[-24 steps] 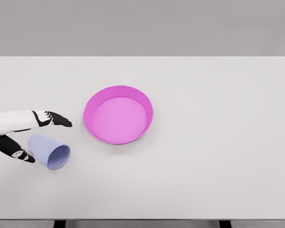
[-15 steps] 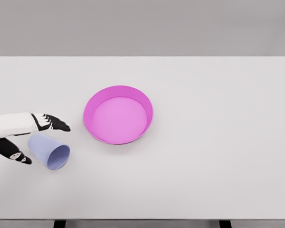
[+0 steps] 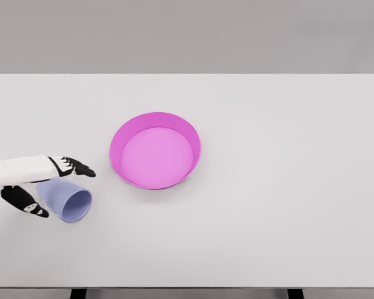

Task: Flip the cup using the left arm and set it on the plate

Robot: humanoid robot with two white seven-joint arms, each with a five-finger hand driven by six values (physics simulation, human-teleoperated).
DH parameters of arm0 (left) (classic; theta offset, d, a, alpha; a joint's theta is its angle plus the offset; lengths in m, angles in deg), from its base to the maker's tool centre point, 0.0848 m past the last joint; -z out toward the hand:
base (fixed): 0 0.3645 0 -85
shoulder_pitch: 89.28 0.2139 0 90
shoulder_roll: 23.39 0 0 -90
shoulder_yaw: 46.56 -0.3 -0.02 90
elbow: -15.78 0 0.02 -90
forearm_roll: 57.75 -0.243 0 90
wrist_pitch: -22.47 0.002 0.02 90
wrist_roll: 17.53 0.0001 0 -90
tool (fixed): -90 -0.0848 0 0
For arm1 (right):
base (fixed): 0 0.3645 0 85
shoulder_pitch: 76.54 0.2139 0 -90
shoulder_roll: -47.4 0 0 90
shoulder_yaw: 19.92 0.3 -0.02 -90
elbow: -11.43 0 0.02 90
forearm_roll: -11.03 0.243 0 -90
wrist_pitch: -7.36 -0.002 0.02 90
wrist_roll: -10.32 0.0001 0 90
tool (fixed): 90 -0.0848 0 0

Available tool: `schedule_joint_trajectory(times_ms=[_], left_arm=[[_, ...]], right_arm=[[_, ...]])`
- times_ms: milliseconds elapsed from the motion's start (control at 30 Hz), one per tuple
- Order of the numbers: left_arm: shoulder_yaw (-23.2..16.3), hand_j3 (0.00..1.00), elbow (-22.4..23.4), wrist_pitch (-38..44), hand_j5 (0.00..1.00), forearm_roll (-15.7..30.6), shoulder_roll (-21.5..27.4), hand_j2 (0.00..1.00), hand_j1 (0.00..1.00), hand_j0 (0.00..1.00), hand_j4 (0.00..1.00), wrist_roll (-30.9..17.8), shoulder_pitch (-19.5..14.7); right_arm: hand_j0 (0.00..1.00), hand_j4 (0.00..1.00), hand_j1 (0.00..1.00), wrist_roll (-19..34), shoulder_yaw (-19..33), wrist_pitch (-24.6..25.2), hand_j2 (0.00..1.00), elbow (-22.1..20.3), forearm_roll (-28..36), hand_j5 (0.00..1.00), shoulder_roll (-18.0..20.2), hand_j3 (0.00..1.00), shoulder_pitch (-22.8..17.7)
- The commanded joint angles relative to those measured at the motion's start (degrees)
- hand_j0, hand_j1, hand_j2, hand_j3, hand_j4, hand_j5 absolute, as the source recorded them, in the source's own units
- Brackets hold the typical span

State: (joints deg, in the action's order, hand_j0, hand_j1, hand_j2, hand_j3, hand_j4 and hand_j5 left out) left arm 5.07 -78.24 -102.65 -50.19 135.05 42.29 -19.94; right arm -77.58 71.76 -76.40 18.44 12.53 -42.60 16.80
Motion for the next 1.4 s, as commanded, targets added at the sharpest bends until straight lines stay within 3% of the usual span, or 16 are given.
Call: schedule_joint_trajectory(times_ms=[0,1133,1200,1300,1367], left_arm=[[0.0,1.0,-0.1,0.1,1.0,0.3,-0.6,1.0,1.0,1.0,1.0,0.0,0.0],[-0.1,1.0,2.7,0.1,1.0,-6.2,-2.8,1.0,1.0,1.0,1.0,-0.3,1.0],[-0.1,0.93,2.7,0.1,0.93,-6.2,-2.8,0.93,0.93,0.93,0.93,-0.4,1.2],[-0.1,0.68,2.6,0.1,0.68,-5.9,-2.8,0.68,0.68,0.68,0.68,-0.5,1.4],[0.0,0.61,2.6,0.1,0.61,-6.1,-2.8,0.61,0.61,0.61,0.61,-0.5,2.3]], right_arm=[[1.0,1.0,1.0,0.0,0.0,0.0,1.0,0.0,0.0,1.0,0.0,1.0,0.0],[1.0,1.0,1.0,0.0,0.0,0.0,1.0,0.0,0.0,1.0,0.0,1.0,0.0],[1.0,1.0,1.0,0.0,0.0,0.0,1.0,0.0,0.0,1.0,0.0,1.0,0.0],[1.0,1.0,1.0,0.0,0.0,0.0,1.0,0.0,0.0,1.0,0.0,1.0,0.0],[1.0,1.0,1.0,0.0,0.0,0.0,1.0,0.0,0.0,1.0,0.0,1.0,0.0]])
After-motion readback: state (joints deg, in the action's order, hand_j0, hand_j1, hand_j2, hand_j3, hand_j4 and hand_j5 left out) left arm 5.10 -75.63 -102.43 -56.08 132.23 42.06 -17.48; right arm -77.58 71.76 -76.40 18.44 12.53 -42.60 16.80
